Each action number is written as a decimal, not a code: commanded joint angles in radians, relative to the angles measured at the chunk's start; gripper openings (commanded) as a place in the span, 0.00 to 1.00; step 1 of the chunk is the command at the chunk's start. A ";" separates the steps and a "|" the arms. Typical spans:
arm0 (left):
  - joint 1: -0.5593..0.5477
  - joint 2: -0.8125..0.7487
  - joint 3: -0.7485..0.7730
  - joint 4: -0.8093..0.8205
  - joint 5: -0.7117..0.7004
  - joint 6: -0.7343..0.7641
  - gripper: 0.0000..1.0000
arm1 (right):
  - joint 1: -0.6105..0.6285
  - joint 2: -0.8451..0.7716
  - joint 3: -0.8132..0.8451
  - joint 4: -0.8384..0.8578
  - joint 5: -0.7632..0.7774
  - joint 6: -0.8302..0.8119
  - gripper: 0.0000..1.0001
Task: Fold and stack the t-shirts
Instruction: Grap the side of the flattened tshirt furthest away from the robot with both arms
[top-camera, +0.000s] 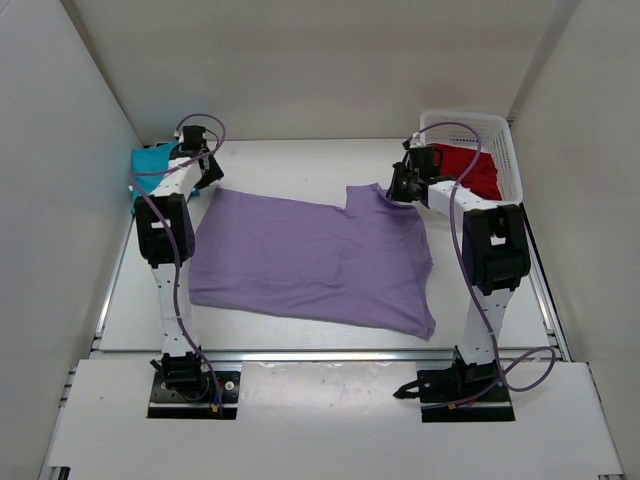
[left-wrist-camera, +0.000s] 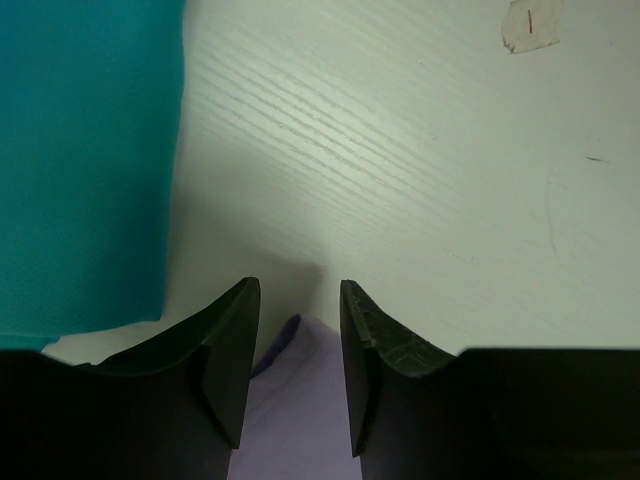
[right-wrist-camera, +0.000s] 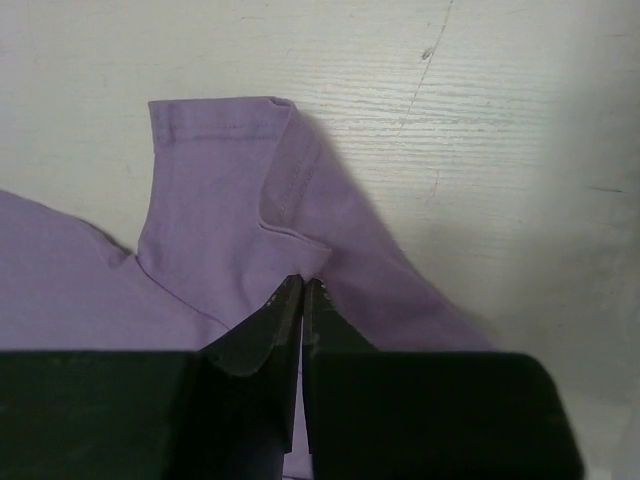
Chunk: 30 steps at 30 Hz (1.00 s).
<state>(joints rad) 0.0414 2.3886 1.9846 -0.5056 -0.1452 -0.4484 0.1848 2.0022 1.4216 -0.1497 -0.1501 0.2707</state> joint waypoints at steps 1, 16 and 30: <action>-0.009 0.015 0.088 -0.117 0.007 0.031 0.48 | 0.007 -0.069 -0.006 0.059 -0.014 0.013 0.00; -0.021 -0.012 0.014 -0.088 0.012 0.027 0.32 | 0.002 -0.118 -0.042 0.075 -0.031 0.025 0.00; -0.031 -0.255 -0.271 0.056 0.015 0.022 0.00 | 0.030 -0.308 -0.217 0.079 0.003 0.119 0.00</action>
<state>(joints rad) 0.0174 2.2726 1.7729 -0.4988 -0.1410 -0.4271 0.1936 1.7870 1.2564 -0.1024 -0.1661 0.3412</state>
